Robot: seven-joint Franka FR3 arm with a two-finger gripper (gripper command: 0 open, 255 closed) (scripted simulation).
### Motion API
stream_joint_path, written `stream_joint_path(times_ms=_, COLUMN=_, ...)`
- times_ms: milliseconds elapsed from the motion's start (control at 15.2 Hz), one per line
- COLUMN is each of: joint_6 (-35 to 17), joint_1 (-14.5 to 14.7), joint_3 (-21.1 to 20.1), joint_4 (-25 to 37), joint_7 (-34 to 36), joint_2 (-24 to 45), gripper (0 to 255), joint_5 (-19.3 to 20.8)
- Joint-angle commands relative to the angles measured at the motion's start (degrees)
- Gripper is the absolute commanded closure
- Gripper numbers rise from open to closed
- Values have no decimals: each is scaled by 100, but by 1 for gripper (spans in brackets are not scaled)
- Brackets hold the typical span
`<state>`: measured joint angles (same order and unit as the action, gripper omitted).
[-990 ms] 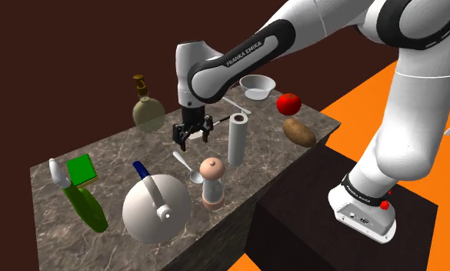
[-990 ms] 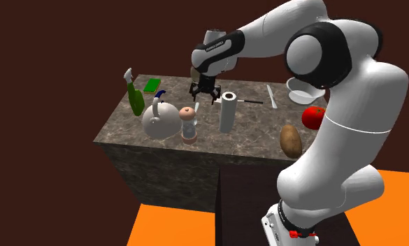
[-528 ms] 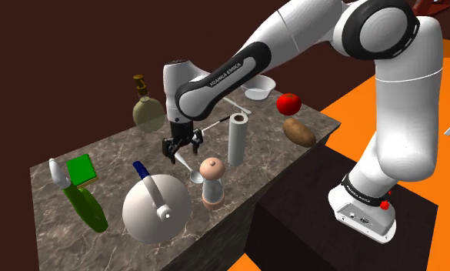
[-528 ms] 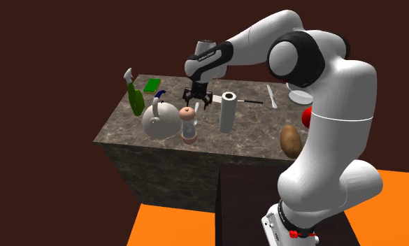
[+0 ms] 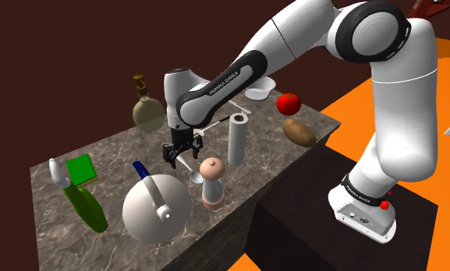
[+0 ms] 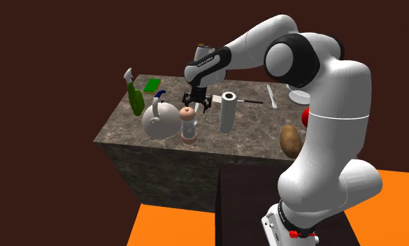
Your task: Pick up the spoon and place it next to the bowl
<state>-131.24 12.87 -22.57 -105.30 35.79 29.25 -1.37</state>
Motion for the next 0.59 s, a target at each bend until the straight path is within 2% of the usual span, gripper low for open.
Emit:
stream_joint_path(times_ms=0, joint_6=-2, joint_1=1, joint_3=1, joint_4=2, joint_7=1, joint_2=3, gripper=0, joint_5=1)
stream_joint_path(times_ms=198, joint_6=-1, joint_1=1, joint_3=0, joint_4=2, joint_7=1, joint_2=2, gripper=0, joint_5=1)
stream_joint_path(times_ms=264, joint_6=-1, joint_1=1, joint_3=0, joint_4=2, joint_7=1, joint_2=2, gripper=255, joint_5=1)
stream_joint_path(times_ms=528, joint_6=2, joint_1=-2, joint_3=-1, joint_4=-4, joint_7=-1, joint_2=-6, gripper=255, joint_5=-2)
